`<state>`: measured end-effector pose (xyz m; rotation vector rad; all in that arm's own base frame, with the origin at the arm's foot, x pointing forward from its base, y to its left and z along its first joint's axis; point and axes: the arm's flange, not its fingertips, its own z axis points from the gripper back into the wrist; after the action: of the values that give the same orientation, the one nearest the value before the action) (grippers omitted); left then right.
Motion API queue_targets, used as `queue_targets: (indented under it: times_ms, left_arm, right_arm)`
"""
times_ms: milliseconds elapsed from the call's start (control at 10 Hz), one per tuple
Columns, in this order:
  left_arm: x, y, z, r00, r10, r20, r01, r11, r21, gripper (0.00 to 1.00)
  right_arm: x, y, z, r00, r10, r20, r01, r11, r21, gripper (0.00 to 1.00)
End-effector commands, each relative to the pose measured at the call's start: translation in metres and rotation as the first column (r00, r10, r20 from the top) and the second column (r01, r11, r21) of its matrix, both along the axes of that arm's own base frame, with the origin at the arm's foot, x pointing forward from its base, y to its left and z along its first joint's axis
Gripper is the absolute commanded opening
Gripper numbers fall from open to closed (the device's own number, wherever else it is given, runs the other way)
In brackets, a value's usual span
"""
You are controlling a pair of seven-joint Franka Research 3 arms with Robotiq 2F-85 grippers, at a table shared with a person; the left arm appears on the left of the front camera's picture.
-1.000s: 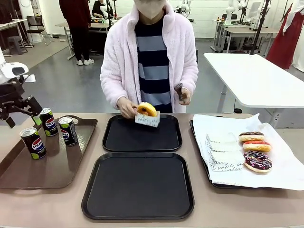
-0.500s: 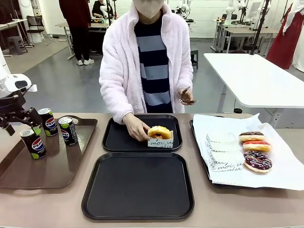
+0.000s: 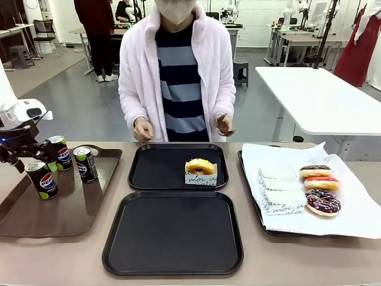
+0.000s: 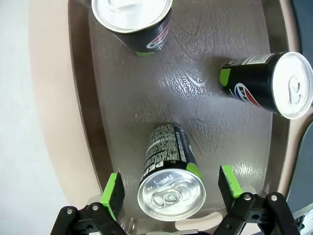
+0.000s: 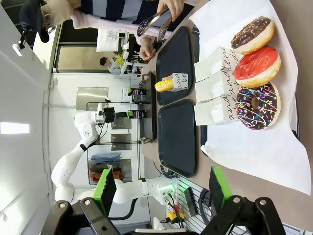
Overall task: Set up donuts and drinks on trays.
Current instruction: Pick up one Pepsi coke and place it on the Flat Tray.
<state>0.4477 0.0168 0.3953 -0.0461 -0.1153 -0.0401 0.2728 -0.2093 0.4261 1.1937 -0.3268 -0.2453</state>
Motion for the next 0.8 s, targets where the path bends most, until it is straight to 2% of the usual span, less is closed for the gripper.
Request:
queue_targets:
  times_ms: [0,300,400,500,600,700]
  left_arm:
    - [0.0057,-0.0069,-0.0075,1.000,0.023,0.009,-0.023,0.999,0.032,1.00]
    - [0.0084,-0.0071,-0.0158,1.000,0.028,0.003,-0.028,0.999,0.027,1.00]
    - [0.0091,-0.0077,-0.0167,1.000,0.023,0.000,-0.023,0.999,0.028,0.93]
    - [0.0086,-0.0070,-0.0166,1.000,0.021,-0.002,-0.021,0.999,0.025,0.47]
    - [0.0090,-0.0056,-0.0146,1.000,0.022,0.002,-0.022,0.999,0.026,0.39]
    - [0.0096,-0.0048,-0.0123,1.000,0.022,0.003,-0.022,0.999,0.024,0.00]
  right_arm:
    - [-0.0002,-0.0019,-0.0002,1.000,0.004,0.010,-0.004,1.000,0.013,1.00]
    - [-0.0002,-0.0019,-0.0002,1.000,0.004,0.010,-0.004,1.000,0.013,1.00]
    - [-0.0002,-0.0019,-0.0002,1.000,0.004,0.010,-0.004,1.000,0.013,1.00]
    - [-0.0002,-0.0019,-0.0002,1.000,0.004,0.010,-0.004,1.000,0.013,1.00]
    - [-0.0002,-0.0019,-0.0002,1.000,0.004,0.010,-0.004,1.000,0.013,1.00]
    - [-0.0002,-0.0019,-0.0002,1.000,0.004,0.010,-0.004,1.000,0.013,1.00]
